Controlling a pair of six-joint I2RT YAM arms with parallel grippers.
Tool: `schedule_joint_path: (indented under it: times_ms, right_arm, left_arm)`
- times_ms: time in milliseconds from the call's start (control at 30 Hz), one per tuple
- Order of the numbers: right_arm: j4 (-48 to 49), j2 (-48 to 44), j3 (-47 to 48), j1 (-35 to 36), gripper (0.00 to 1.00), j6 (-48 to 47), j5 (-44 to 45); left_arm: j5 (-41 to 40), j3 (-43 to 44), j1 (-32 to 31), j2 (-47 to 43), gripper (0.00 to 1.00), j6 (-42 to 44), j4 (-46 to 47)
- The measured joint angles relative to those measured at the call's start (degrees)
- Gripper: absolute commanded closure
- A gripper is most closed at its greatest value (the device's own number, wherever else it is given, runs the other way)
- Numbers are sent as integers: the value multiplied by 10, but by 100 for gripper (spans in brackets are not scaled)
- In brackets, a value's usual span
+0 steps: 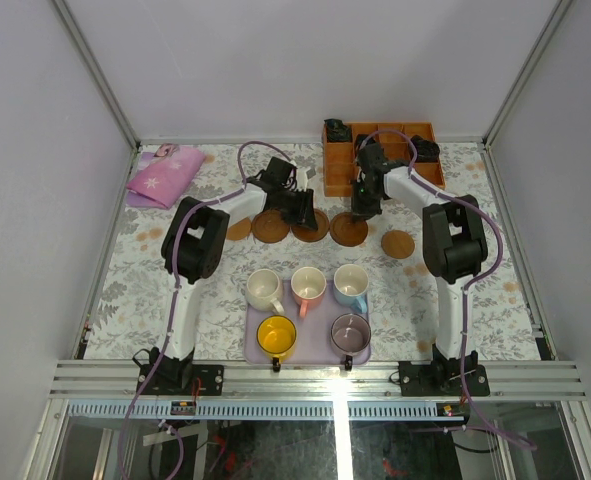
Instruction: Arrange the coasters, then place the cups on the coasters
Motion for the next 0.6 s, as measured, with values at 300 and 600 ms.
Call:
schedule_joint_path:
  times_ms: [300, 600]
  right_arm:
    - [0, -15, -5, 0, 100, -8, 37]
    - [9, -113, -67, -30, 100, -6, 84]
  left_arm:
    - [-35, 33, -10, -4, 57, 0, -49]
    - [-71, 17, 2, -89, 54, -5, -57]
